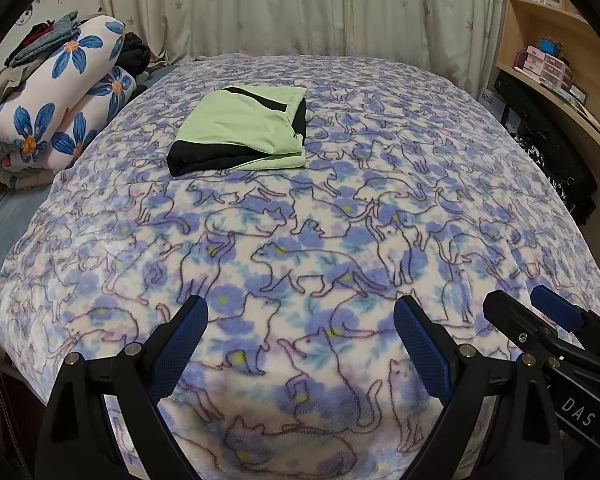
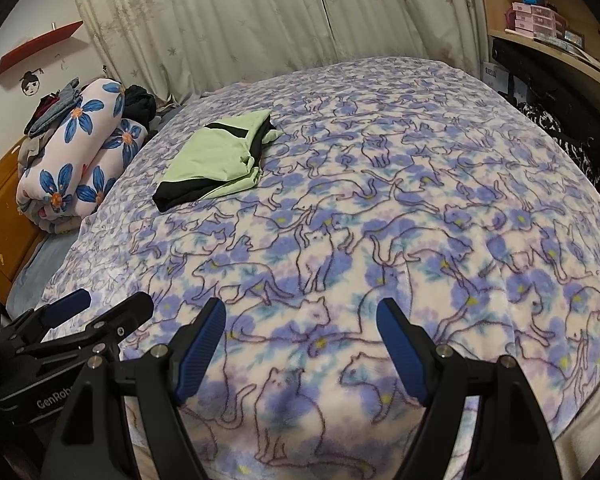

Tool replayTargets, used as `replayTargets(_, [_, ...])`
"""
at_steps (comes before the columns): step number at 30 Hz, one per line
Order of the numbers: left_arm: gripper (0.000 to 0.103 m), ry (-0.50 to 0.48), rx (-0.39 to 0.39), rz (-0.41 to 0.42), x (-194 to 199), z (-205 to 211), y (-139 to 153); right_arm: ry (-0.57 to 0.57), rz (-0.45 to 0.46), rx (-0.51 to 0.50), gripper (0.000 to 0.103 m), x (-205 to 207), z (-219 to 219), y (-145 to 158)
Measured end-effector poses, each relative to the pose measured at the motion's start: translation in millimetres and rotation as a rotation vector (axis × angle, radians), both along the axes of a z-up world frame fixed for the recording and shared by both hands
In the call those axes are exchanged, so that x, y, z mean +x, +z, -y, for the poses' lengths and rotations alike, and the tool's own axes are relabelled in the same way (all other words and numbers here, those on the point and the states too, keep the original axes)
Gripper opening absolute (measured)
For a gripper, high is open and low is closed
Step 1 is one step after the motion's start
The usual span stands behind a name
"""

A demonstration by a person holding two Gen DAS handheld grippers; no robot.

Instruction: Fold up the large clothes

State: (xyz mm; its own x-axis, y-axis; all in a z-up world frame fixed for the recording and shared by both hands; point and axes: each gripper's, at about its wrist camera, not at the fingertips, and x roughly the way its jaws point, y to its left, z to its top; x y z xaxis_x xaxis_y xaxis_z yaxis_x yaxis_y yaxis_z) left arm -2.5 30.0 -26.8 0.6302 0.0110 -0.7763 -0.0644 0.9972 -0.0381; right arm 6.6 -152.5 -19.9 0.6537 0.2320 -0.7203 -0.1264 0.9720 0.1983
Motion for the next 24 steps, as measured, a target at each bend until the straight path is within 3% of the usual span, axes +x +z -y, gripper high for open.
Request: replayTargets(24, [0.088,0.002,0.0,-0.008,1.7,2.0,-2.4,-0.01,-0.011,0.001,0.078,3.8,0.1,-5.9])
